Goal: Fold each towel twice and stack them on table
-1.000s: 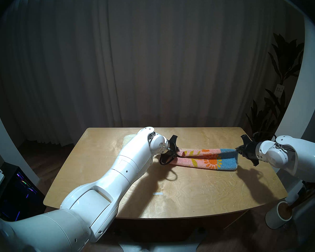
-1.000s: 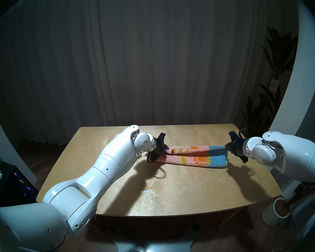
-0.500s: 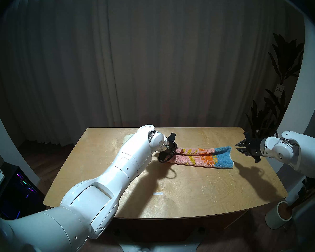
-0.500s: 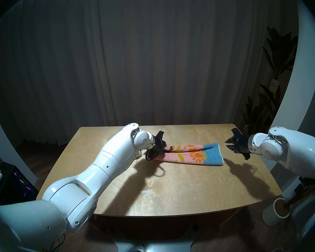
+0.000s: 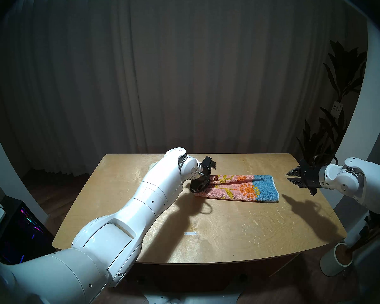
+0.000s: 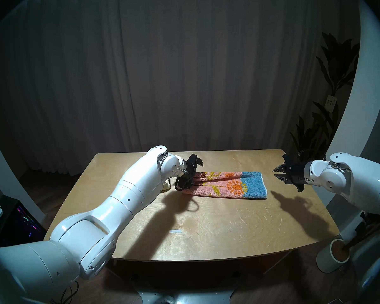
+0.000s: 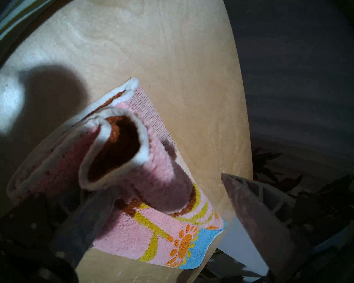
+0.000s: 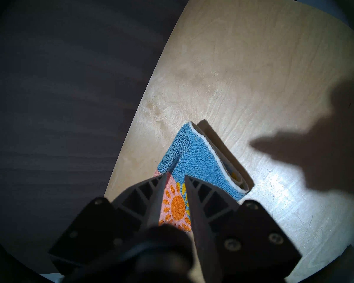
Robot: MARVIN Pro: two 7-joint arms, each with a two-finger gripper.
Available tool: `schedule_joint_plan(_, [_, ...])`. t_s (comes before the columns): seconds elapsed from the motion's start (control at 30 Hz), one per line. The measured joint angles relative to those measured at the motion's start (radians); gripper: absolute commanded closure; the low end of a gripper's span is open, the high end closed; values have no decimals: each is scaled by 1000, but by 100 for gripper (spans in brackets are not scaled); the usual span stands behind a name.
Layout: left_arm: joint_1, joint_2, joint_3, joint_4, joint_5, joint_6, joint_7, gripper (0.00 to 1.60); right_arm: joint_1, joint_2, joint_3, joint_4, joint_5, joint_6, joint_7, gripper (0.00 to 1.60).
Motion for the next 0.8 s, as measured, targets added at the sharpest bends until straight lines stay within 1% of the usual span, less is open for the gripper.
schedule_joint_plan(0.23, [9,13,17,-53,33,-9,-27,0,-24,3,23,-4,-10,20,24,93])
schedule_joint_plan(0.3, [16,21,18,-80,41,-14,-41,0,-30,4,29,-9,-14,26,34,86])
schedule_joint_plan(0.33, [20,25,16,-92,43,-16,-50,0,-33,4,31,-11,-15,28,39,77])
schedule_joint_plan(0.37, [25,29,13,-105,44,-17,-61,0,-36,4,34,-14,-15,31,45,24])
schedule_joint_plan(0.4, [32,34,8,-122,45,-17,-80,0,-39,5,37,-19,-15,36,52,0])
schedule_joint_plan(0.53, [53,48,-9,-164,43,-16,-129,0,-47,6,43,-33,-8,45,71,0])
schedule_joint_plan(0.57, [63,58,-20,-188,42,-11,-157,0,-50,6,46,-41,-3,50,81,0])
schedule_joint_plan(0.63, [70,67,-25,-206,42,-7,-175,0,-52,6,47,-48,0,53,89,0])
schedule_joint_plan(0.7, [84,86,-34,-243,48,0,-204,0,-56,7,50,-59,5,59,103,0])
schedule_joint_plan(0.8, [100,111,-44,-283,58,6,-225,0,-60,8,51,-71,8,63,117,0])
